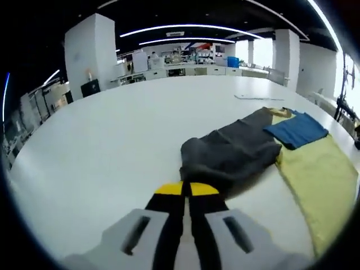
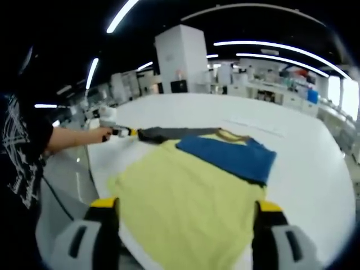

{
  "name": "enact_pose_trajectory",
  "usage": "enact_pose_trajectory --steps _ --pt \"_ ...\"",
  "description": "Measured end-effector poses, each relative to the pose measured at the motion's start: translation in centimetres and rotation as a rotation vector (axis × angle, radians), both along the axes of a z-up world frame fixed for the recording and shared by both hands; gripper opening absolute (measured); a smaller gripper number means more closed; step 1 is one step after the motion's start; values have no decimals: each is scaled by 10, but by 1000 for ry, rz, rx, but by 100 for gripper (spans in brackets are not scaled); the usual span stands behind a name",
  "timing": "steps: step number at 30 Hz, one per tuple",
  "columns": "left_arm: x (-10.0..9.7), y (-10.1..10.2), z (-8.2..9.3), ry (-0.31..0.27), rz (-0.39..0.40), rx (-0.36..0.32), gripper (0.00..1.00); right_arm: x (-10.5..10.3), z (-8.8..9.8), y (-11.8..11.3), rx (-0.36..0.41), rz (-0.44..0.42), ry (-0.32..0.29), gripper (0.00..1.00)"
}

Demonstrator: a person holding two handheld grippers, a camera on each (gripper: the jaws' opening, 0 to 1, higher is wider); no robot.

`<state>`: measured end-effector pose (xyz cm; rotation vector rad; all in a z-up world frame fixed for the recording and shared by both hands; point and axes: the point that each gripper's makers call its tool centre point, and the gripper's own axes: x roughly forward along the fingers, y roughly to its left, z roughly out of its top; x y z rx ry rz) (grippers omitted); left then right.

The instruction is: Fold the garment on the visible template until the final outline fits inside the template.

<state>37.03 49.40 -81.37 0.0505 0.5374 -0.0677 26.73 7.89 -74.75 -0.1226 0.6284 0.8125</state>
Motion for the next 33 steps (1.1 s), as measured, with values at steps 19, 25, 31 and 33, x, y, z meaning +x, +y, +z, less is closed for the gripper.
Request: enact_pose_trajectory --steps 19,25,31,33 --pt "35 -142 67 -180 -300 15 0 -4 -1 0 2 1 2 98" --pt "17 -187 31 -105 -407 41 0 -6 -3 -2 3 -6 10 98" --pt "2 -200 -7 -17 -451 78 0 -8 -4 -3 4 -9 14 98" --pt "-1 -202 -20 21 -454 74 0 -7 -5 -3 4 -9 13 98"
